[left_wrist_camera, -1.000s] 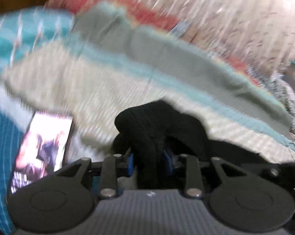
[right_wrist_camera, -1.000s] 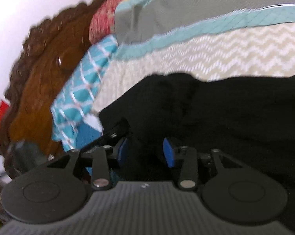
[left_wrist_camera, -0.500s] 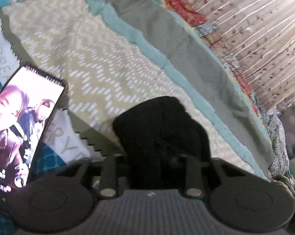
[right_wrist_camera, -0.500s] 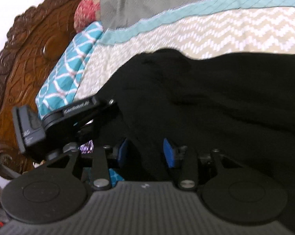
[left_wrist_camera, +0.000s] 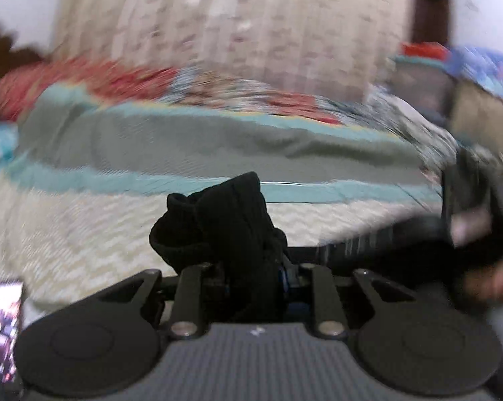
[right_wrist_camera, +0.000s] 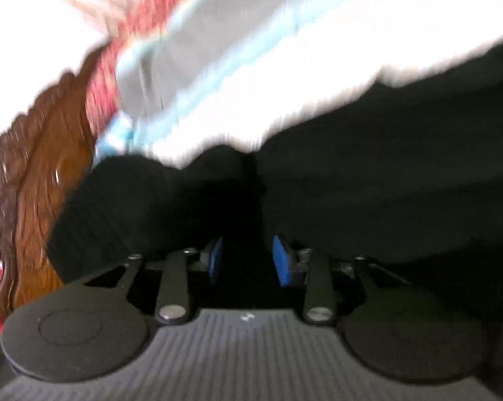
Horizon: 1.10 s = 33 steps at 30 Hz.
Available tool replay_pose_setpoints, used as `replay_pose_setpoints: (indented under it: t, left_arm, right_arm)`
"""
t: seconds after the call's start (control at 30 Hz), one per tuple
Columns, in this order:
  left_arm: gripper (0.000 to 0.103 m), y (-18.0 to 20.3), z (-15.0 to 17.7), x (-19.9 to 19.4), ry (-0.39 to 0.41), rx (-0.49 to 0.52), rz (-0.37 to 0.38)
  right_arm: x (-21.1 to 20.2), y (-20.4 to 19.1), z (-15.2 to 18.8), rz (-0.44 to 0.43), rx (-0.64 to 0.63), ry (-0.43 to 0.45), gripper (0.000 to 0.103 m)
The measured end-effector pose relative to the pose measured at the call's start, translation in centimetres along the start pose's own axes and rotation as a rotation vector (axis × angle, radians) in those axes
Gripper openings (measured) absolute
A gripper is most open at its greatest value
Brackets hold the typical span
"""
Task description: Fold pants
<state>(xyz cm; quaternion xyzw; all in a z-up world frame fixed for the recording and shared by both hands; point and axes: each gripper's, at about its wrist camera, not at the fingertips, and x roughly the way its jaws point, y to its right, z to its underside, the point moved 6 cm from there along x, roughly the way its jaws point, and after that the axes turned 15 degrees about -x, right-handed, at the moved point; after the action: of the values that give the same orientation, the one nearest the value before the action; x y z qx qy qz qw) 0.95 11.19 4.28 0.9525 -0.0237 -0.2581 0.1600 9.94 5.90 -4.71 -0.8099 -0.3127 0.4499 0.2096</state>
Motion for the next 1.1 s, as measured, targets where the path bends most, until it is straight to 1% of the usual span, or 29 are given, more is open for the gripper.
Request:
replay_pose_setpoints:
  t: [0.07, 0.13, 0.17, 0.2, 0.23, 0.27, 0.3, 0.33, 0.37, 0.4, 0.43, 0.47, 0.5, 0.53, 0.6, 0.63, 0.67, 0.7, 0.73, 0.8, 0.83, 0.87, 0.9, 0.93, 0.97, 1.0, 1.03, 1.1]
  left_arm:
    - [0.022, 3.0, 1.0, 0.5, -0.018, 0.078, 0.037]
    - [0.024, 6.1, 2.7, 1.6, -0.057, 0.153, 0.068]
    - [0.028, 7.5, 4.1, 2.0, -0.085, 0.202, 0.084]
    - [0.045, 9.1, 5.7, 2.7, -0.125, 0.271, 0.099]
    - [0.055, 10.3, 7.6, 3.5, -0.177, 0.345, 0.124]
    - [0.057, 11.1, 9.2, 4.1, -0.237, 0.387, 0.136]
    - [0.057, 11.6, 10.6, 4.4, -0.287, 0.414, 0.133]
    - [0.058, 12.0, 11.3, 3.9, -0.276, 0.447, 0.127]
    - [0.06, 12.2, 11.5, 3.1, -0.255, 0.482, 0.135]
    - [0.063, 12.3, 11.2, 2.3, -0.243, 0.496, 0.151]
    - [0.066, 12.0, 10.7, 1.3, -0.227, 0.49, 0.16]
    - [0.072, 11.4, 10.1, 0.4, -0.213, 0.473, 0.163]
    - [0.082, 10.8, 9.3, -0.5, -0.201, 0.445, 0.163]
    - [0.083, 9.9, 8.4, -1.5, -0.189, 0.409, 0.165]
    - [0.083, 7.9, 6.8, -3.4, -0.167, 0.329, 0.17]
    - [0.083, 6.8, 6.0, -4.2, -0.153, 0.279, 0.166]
    - [0.083, 5.6, 5.3, -4.8, -0.139, 0.228, 0.159]
    - [0.083, 4.3, 4.5, -5.0, -0.125, 0.164, 0.142]
    - [0.083, 3.5, 3.9, -4.8, -0.116, 0.122, 0.124]
    - [0.077, 2.2, 3.0, -3.6, -0.108, 0.067, 0.073]
    - [0.076, 1.7, 3.0, -2.9, -0.108, 0.054, 0.056]
    - [0.072, 1.4, 3.1, -2.1, -0.114, 0.045, 0.05]
    - [0.064, 1.4, 3.5, -1.1, -0.134, 0.047, 0.049]
    - [0.059, 1.5, 4.1, -0.2, -0.16, 0.061, 0.049]
    - [0.048, 1.9, 4.8, 0.6, -0.192, 0.08, 0.054]
    - [0.046, 2.3, 5.4, 1.3, -0.222, 0.097, 0.068]
    - [0.046, 2.9, 5.9, 1.6, -0.236, 0.107, 0.082]
    - [0.046, 3.6, 6.6, 1.4, -0.24, 0.12, 0.105]
  right_arm:
    - [-4.5, 1.1, -1.3, 0.047, -0.049, 0.112, 0.038]
    - [-8.5, 2.2, -1.5, 0.09, -0.078, 0.198, 0.039]
    - [-10.2, 2.8, -1.3, 0.116, -0.083, 0.233, 0.04]
    - [-11.7, 3.5, -1.0, 0.145, -0.086, 0.26, 0.04]
    - [-12.9, 4.3, -0.4, 0.171, -0.092, 0.278, 0.041]
    - [-13.7, 5.0, 0.2, 0.194, -0.097, 0.285, 0.042]
    - [-13.9, 5.6, 0.8, 0.21, -0.095, 0.281, 0.042]
    - [-14.1, 6.2, 1.5, 0.22, -0.09, 0.271, 0.044]
    - [-13.9, 6.3, 2.1, 0.218, -0.086, 0.262, 0.046]
    - [-13.7, 6.4, 2.7, 0.209, -0.085, 0.253, 0.049]
    - [-13.6, 6.4, 3.1, 0.197, -0.09, 0.245, 0.055]
    - [-13.5, 6.2, 3.1, 0.185, -0.101, 0.238, 0.063]
    - [-13.1, 5.8, 3.2, 0.174, -0.113, 0.229, 0.067]
    - [-12.6, 5.2, 3.2, 0.16, -0.125, 0.221, 0.069]
    - [-11.9, 4.7, 3.1, 0.143, -0.14, 0.205, 0.071]
    - [-11.4, 4.5, 2.8, 0.145, -0.152, 0.195, 0.076]
    - [-10.8, 4.3, 2.4, 0.158, -0.172, 0.188, 0.081]
    - [-10.5, 4.2, 2.0, 0.177, -0.189, 0.186, 0.083]
    - [-10.1, 4.3, 1.5, 0.202, -0.206, 0.189, 0.087]
    - [-9.1, 4.6, 0.6, 0.222, -0.226, 0.184, 0.089]
    - [-8.1, 4.7, 0.3, 0.22, -0.224, 0.164, 0.092]
    - [-7.3, 4.9, 0.1, 0.213, -0.216, 0.143, 0.092]
    - [-6.7, 4.9, 0.1, 0.208, -0.209, 0.127, 0.092]
    - [-6.2, 4.7, 0.0, 0.206, -0.211, 0.111, 0.084]
    - [-5.9, 4.3, 0.0, 0.202, -0.229, 0.1, 0.037]
    - [-6.2, 4.0, 0.0, 0.202, -0.25, 0.086, 0.016]
    - [-6.7, 3.7, 0.0, 0.225, -0.262, 0.086, 0.017]
    - [-8.7, 3.1, -0.2, 0.238, -0.292, 0.143, 0.017]
